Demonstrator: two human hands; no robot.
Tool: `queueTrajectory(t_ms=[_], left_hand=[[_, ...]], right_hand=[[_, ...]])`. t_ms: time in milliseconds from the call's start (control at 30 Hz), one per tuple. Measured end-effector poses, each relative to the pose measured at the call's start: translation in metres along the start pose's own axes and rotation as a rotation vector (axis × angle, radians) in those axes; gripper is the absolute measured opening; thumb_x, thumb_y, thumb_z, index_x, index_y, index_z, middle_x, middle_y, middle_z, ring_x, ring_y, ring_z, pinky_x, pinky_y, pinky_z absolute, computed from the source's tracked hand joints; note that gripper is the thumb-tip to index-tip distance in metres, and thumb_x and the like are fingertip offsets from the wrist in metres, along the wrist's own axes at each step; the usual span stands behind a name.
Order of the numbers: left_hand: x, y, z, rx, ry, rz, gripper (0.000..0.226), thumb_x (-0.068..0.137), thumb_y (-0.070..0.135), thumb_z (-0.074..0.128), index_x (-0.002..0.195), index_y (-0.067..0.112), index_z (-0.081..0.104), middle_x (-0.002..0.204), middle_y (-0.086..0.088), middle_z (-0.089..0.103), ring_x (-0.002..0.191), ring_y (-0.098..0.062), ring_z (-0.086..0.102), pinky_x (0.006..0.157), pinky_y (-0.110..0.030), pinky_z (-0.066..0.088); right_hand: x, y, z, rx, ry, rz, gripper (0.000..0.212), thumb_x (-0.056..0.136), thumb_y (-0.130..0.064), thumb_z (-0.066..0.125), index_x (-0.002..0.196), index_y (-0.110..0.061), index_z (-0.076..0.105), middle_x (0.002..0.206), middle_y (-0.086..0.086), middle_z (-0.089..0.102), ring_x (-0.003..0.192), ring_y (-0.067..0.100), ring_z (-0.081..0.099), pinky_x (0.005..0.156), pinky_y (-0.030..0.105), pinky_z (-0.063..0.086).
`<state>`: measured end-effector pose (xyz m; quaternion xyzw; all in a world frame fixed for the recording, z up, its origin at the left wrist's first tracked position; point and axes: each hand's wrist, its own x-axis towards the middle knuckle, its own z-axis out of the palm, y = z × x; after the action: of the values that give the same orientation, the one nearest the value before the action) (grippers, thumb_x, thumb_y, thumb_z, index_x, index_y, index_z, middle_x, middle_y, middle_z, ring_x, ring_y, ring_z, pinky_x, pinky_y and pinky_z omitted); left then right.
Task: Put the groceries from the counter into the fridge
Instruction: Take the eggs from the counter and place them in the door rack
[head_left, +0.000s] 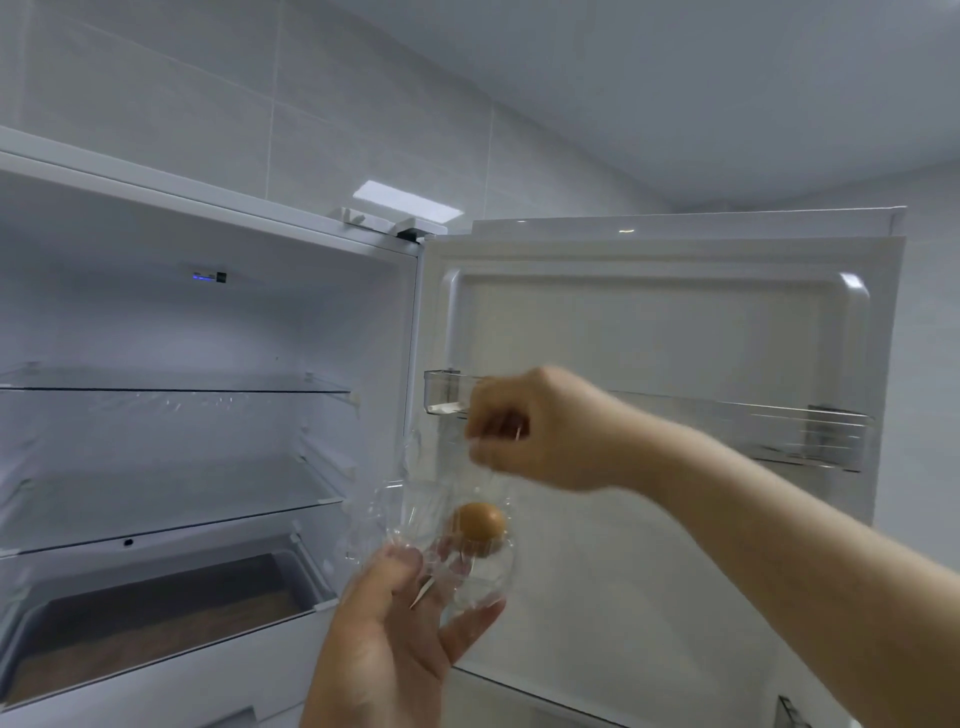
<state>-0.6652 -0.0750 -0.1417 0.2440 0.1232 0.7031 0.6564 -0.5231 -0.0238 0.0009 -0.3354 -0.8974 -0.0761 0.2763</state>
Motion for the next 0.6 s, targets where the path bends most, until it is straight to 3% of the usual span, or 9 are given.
queueTrajectory(t_ms=[100, 200, 300, 400, 600], left_hand=[[0.000, 0.000, 0.000, 0.004, 0.031, 0.006, 0.054, 0.082, 0.007, 0.056, 0.135, 0.000, 0.047, 0.124, -0.034, 0.059, 0.105, -0.042, 0.059, 0.062, -0.062, 0.054], [0.002, -0.001, -0.005, 0.021, 0.010, 0.007, 0.075, 0.062, 0.005, 0.058, 0.136, 0.004, 0.047, 0.126, -0.034, 0.057, 0.106, -0.042, 0.060, 0.058, -0.059, 0.058], [0.004, -0.002, -0.008, 0.029, 0.012, 0.004, 0.080, 0.058, 0.008, 0.053, 0.138, 0.006, 0.046, 0.127, -0.033, 0.057, 0.116, -0.044, 0.058, 0.058, -0.056, 0.057], [0.003, -0.003, -0.006, 0.028, 0.030, 0.022, 0.076, 0.065, 0.003, 0.058, 0.140, 0.007, 0.044, 0.124, -0.031, 0.059, 0.117, -0.047, 0.057, 0.057, -0.058, 0.057], [0.000, -0.006, -0.010, 0.055, 0.059, -0.015, 0.074, 0.063, 0.002, 0.059, 0.137, 0.006, 0.048, 0.123, -0.031, 0.060, 0.116, -0.047, 0.057, 0.060, -0.061, 0.056]], right_hand=[[-0.009, 0.011, 0.024, -0.044, -0.214, 0.104, 0.022, 0.089, -0.034, 0.068, 0.109, -0.025, 0.071, 0.095, -0.015, 0.067, 0.088, 0.003, 0.063, 0.079, 0.016, 0.051], [-0.007, 0.020, 0.034, -0.018, -0.266, 0.152, 0.029, 0.089, -0.038, 0.068, 0.114, -0.024, 0.070, 0.095, -0.016, 0.065, 0.089, 0.004, 0.063, 0.076, 0.015, 0.048], [-0.006, 0.022, 0.037, -0.023, -0.300, 0.147, 0.038, 0.085, -0.047, 0.069, 0.117, -0.027, 0.069, 0.101, -0.017, 0.066, 0.091, 0.003, 0.062, 0.077, 0.016, 0.049], [-0.004, 0.019, 0.035, -0.045, -0.350, 0.134, 0.037, 0.082, -0.048, 0.071, 0.114, -0.030, 0.071, 0.103, -0.016, 0.066, 0.093, 0.005, 0.061, 0.084, 0.027, 0.054], [-0.003, 0.014, 0.036, -0.088, -0.425, 0.126, 0.022, 0.080, -0.044, 0.074, 0.096, -0.028, 0.074, 0.086, -0.013, 0.070, 0.079, 0.008, 0.064, 0.075, 0.031, 0.059]])
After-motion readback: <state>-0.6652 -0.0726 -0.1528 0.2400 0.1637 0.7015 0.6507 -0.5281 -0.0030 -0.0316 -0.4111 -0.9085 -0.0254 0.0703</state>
